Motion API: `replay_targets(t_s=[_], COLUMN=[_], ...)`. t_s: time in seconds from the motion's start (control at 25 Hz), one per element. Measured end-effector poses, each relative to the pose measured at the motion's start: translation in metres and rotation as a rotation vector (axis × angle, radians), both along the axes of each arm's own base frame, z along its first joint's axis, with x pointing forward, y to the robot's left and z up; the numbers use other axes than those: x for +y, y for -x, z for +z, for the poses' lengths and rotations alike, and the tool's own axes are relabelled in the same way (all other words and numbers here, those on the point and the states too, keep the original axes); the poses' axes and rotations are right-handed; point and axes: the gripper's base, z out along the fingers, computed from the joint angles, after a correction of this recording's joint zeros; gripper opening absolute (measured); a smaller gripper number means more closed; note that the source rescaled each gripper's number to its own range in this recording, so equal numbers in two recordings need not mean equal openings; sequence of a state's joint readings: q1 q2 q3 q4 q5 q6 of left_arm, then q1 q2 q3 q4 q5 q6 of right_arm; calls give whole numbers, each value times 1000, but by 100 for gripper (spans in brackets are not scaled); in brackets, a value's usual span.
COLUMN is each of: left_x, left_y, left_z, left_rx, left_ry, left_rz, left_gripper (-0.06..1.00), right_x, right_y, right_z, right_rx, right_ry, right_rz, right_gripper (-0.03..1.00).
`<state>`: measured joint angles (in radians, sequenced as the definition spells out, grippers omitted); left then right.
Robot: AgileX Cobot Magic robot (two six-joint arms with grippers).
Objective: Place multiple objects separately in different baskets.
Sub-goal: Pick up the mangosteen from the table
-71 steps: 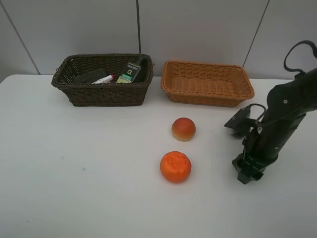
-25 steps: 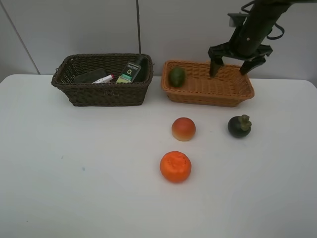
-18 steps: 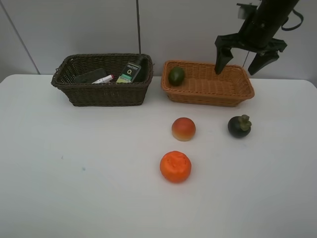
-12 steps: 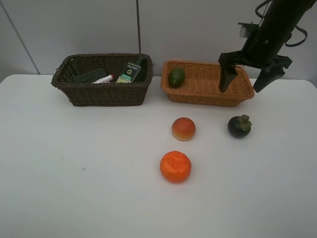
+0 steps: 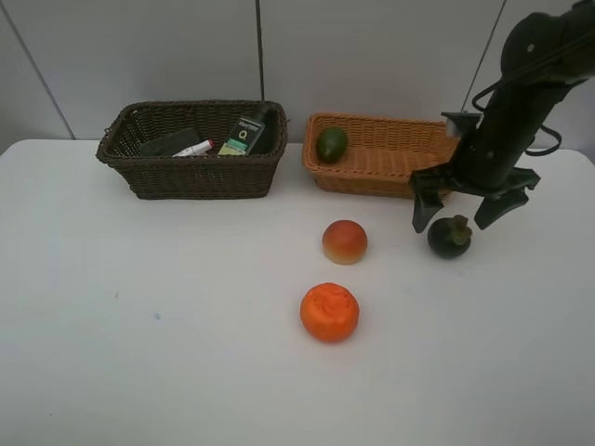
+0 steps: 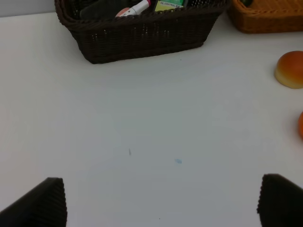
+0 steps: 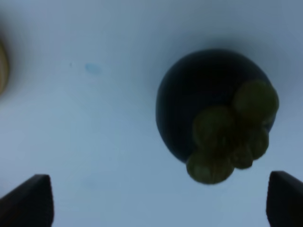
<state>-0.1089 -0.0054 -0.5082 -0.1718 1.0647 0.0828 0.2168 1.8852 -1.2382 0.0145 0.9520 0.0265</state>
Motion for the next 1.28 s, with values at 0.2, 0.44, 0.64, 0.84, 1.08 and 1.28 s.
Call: replay_targets(t_s=[0.2, 0.44, 0.64, 0.84, 1.08, 1.28], left_x=[0, 0, 0, 0, 0, 0], left_y=[0, 0, 0, 0, 0, 0], left_z=[0, 0, 0, 0, 0, 0], left_rx=[0, 0, 0, 0, 0, 0], left_ry=[0, 0, 0, 0, 0, 0], left_rz=[0, 0, 0, 0, 0, 0], left_gripper=[99, 99, 99, 99, 99, 99], right_x=[-16, -31, -27, -26, -27, -27], right_y=[-7, -11, -15, -17, -19, -19], right_z=[-3, -12, -18, -45, -70, -70], right_rx=[-52, -56, -64, -1, 35, 37], right_ry=[20, -15, -63, -51, -37, -36], right_rz=[-25, -74, -73, -68, -60, -39], right_gripper=[100, 100, 100, 100, 100, 97])
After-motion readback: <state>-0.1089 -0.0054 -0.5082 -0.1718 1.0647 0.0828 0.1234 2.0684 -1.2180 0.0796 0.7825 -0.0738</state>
